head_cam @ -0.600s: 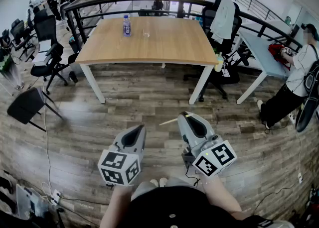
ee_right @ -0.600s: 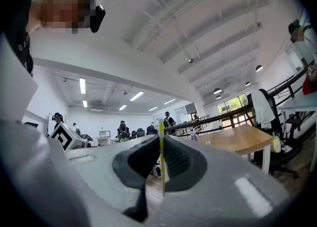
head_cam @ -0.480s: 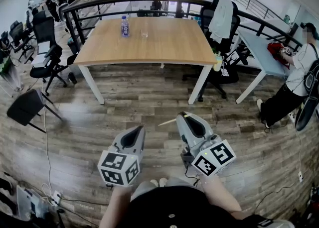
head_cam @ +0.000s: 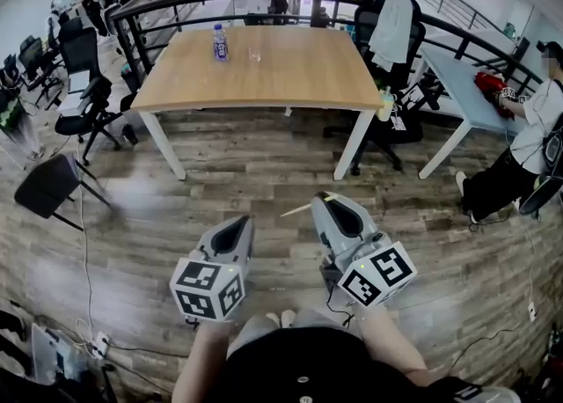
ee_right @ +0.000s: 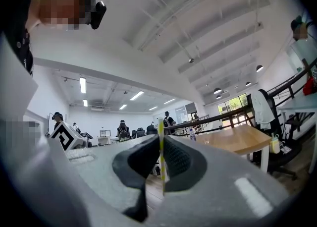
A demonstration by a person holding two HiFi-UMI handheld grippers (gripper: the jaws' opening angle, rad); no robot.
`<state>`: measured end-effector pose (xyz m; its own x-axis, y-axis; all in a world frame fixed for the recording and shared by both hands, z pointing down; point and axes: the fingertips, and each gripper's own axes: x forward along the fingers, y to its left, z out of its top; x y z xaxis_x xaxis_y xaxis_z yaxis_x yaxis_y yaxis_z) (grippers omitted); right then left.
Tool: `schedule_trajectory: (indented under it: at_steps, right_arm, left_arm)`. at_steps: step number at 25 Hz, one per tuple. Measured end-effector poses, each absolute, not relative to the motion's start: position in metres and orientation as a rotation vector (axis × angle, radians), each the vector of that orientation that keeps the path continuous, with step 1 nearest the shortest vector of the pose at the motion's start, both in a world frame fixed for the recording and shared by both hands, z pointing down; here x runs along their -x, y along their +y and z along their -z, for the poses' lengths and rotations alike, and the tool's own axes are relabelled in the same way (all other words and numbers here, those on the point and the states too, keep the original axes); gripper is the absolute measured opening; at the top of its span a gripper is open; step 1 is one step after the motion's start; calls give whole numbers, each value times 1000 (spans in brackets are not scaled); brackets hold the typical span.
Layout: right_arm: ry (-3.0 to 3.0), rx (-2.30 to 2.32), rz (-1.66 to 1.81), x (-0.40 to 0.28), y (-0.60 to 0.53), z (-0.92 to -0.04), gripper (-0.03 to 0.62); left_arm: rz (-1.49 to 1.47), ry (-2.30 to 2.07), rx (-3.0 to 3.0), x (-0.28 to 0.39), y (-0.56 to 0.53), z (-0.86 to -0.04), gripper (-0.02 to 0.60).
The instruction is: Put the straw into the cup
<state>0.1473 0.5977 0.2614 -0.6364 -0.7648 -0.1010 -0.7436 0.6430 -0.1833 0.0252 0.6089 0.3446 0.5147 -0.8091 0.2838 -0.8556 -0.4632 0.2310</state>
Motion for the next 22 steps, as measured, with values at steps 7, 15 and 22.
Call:
schedule_trajectory:
  at_steps: [7,15,22]
  right_arm:
    - [2663,1240,239,-166,591,-266,20]
    - [2711,1182,218,-183,589,-270,20]
    - [2732,1204,290,-192,574,-297,20]
  left_arm:
    - [-143,-1349,-2498,-51,607,-331,18]
    - [-128,-1339,-2536,-90,602,-328,18]
    - [-179,-1331,-2407,-94,588,-361,18]
